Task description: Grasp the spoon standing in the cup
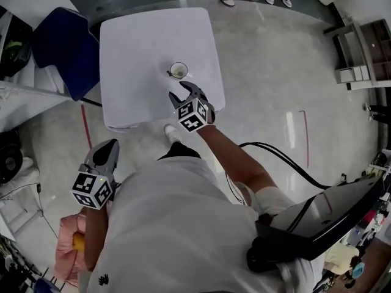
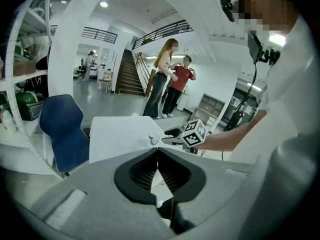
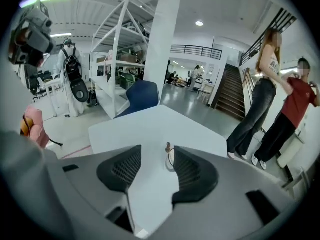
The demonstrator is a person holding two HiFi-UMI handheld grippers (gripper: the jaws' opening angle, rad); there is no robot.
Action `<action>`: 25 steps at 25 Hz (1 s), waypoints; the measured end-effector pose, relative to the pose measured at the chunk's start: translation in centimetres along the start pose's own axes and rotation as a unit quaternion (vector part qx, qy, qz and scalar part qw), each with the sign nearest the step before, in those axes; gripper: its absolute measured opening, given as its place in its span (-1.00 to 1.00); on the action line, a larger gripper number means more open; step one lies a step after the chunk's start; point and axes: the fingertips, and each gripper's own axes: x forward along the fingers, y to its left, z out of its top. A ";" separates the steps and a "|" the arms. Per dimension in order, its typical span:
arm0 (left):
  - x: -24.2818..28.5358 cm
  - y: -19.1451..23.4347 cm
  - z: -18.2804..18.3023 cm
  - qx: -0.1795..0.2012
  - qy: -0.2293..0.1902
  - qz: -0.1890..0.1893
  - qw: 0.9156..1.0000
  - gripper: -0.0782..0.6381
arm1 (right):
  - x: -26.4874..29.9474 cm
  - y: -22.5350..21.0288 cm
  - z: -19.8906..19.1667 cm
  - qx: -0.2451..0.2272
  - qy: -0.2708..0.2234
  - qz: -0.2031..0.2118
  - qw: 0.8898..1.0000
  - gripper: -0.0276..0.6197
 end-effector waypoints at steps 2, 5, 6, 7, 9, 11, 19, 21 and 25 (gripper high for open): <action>0.7 0.4 1.0 0.000 0.008 0.019 1.000 -0.75 | 2.6 -1.0 -0.5 -0.007 0.007 0.008 1.000 -0.27; 1.6 2.1 1.7 -0.012 0.011 0.050 0.999 -0.75 | 6.9 -1.7 -1.2 -0.015 0.022 0.023 0.999 -0.27; 1.7 2.8 1.9 -0.018 0.010 0.060 0.998 -0.75 | 8.2 -1.8 -1.2 -0.023 0.027 0.027 0.999 -0.27; 1.8 3.4 2.0 -0.023 0.010 0.068 0.997 -0.75 | 9.3 -1.8 -1.3 -0.032 0.032 0.030 0.999 -0.27; 1.9 4.1 1.9 -0.033 0.011 0.083 0.996 -0.75 | 11.0 -1.9 -1.7 -0.048 0.042 0.032 0.997 -0.30; 1.9 4.5 1.9 -0.041 0.012 0.096 0.994 -0.75 | 12.0 -2.2 -2.2 -0.057 0.051 0.030 0.997 -0.39; 1.8 5.0 1.2 -0.056 0.004 0.122 0.991 -0.75 | 13.1 -3.2 -2.0 -0.086 0.045 0.026 0.995 -0.75; 1.7 4.6 1.0 -0.058 0.001 0.124 0.991 -0.75 | 12.6 -3.4 -2.0 -0.091 0.041 0.028 0.995 -0.75; 0.5 4.6 0.5 -0.060 -0.006 0.117 0.991 -0.75 | 10.6 -3.7 -0.9 -0.086 0.030 0.017 0.996 -0.76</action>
